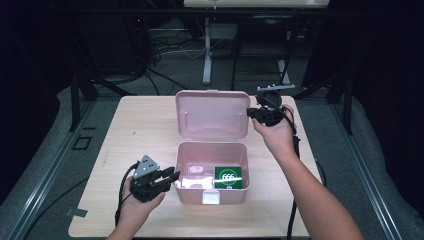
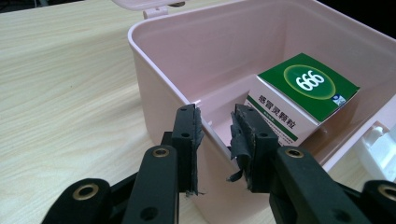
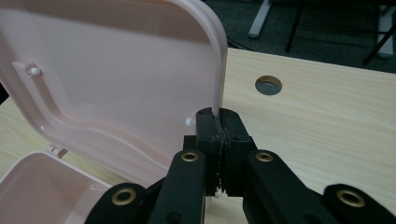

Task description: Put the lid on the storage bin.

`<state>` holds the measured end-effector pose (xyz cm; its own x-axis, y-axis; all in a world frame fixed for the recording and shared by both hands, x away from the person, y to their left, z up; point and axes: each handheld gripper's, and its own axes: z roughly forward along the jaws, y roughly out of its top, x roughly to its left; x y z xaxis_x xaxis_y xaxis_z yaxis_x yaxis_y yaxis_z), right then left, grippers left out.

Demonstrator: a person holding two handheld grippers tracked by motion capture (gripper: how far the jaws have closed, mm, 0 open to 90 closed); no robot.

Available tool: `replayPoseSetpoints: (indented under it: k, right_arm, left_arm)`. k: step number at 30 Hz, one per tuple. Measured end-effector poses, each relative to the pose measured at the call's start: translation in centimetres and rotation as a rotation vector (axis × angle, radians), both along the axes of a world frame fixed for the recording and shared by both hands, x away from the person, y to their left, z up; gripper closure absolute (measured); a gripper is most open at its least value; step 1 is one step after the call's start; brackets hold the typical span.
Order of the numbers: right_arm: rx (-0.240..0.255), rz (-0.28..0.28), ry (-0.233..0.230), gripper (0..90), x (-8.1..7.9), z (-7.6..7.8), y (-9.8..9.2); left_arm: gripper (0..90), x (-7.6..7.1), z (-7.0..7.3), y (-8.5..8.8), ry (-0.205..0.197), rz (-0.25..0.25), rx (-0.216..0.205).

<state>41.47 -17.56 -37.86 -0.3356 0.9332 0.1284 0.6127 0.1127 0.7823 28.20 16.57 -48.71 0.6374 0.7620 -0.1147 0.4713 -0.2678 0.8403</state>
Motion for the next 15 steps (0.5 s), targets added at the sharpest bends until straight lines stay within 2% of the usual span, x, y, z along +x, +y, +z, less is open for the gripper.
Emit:
replayPoseSetpoints:
  k: [15]
  right_arm:
    - [-0.020, 0.030, -0.073, 87.8, -3.5, 0.0, -0.3]
  left_arm:
    - [71.4, 0.0, -0.1, 0.0, -0.004, 0.005, -0.007]
